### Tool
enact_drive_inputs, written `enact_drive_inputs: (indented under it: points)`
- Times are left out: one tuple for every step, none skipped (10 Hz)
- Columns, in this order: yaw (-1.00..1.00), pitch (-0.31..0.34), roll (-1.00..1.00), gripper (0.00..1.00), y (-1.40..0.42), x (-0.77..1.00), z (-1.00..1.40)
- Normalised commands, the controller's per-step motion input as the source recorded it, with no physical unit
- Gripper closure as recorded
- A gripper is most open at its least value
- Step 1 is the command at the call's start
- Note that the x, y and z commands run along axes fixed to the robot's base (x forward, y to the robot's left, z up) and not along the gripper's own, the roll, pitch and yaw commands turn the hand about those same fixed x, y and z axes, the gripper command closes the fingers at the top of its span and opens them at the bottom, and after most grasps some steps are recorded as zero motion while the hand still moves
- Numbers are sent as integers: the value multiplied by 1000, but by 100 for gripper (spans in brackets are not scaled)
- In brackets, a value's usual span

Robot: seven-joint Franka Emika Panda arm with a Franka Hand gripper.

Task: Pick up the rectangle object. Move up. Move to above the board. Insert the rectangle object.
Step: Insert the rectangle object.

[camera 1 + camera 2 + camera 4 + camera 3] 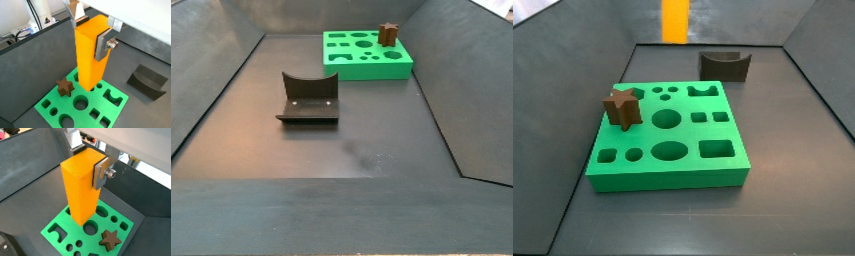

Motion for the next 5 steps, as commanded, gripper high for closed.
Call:
enact_drive_inputs:
  points:
    - [-83, -116, 0, 100, -491, 131, -291]
    - [-231, -37, 50, 100, -771, 474, -320]
    - [-194, 0, 24, 100, -703, 557, -29]
    - [-526, 0, 0, 100, -614, 220, 0]
    - [-714, 0, 0, 100, -491, 114, -54]
